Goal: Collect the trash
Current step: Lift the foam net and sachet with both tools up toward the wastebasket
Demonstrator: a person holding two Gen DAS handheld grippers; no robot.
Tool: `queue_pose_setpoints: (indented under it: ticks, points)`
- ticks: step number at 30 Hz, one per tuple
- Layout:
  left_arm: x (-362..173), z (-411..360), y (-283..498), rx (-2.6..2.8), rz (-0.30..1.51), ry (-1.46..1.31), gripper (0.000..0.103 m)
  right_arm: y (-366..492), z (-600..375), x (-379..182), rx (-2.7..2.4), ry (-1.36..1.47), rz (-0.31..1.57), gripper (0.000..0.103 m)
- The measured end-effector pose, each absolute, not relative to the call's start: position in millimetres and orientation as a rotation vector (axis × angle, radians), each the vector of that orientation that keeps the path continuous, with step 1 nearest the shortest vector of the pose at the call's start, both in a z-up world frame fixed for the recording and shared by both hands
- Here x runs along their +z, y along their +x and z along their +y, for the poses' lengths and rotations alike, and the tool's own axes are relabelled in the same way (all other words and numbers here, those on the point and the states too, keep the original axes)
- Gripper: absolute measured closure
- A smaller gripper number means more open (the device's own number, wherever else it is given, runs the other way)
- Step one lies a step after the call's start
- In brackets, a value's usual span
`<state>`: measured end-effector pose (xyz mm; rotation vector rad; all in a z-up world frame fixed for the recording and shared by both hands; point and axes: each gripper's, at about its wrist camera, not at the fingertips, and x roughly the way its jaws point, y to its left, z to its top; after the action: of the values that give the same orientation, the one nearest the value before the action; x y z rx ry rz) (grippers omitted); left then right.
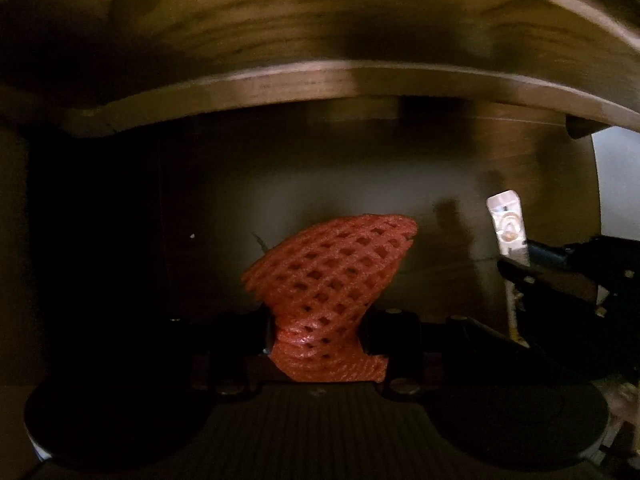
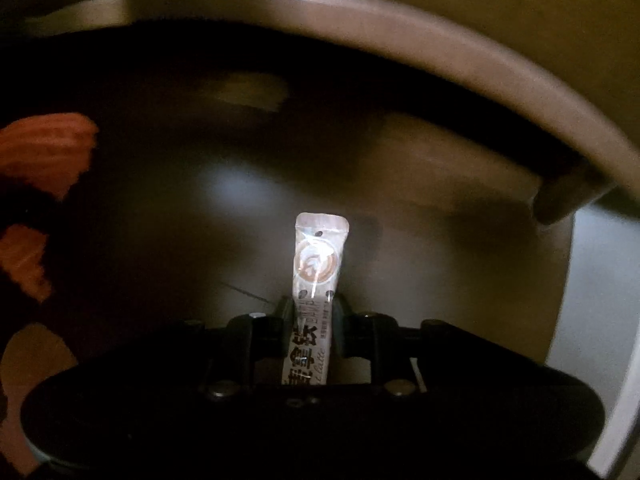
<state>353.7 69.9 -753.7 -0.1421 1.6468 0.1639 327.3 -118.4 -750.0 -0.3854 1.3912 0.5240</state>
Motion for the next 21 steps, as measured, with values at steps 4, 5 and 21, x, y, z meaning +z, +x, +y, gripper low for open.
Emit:
queue_pose_setpoints:
  ticks: [4,5,21]
  points:
    - [-732.4,65.8,355.4,0.151,1.615,-0.117,0.066,308.1,-119.4,-714.8,0.599,-0.406,1.324,0.084]
    - [-726.3,62.5,355.2,0.147,1.605,-0.114,0.066,304.5,-121.6,-705.8,0.621,-0.41,1.303,0.084]
    - [-552.4,55.2,317.0,0.106,1.266,-0.086,0.066,276.0,-135.2,-529.3,0.737,-0.281,0.867,0.084]
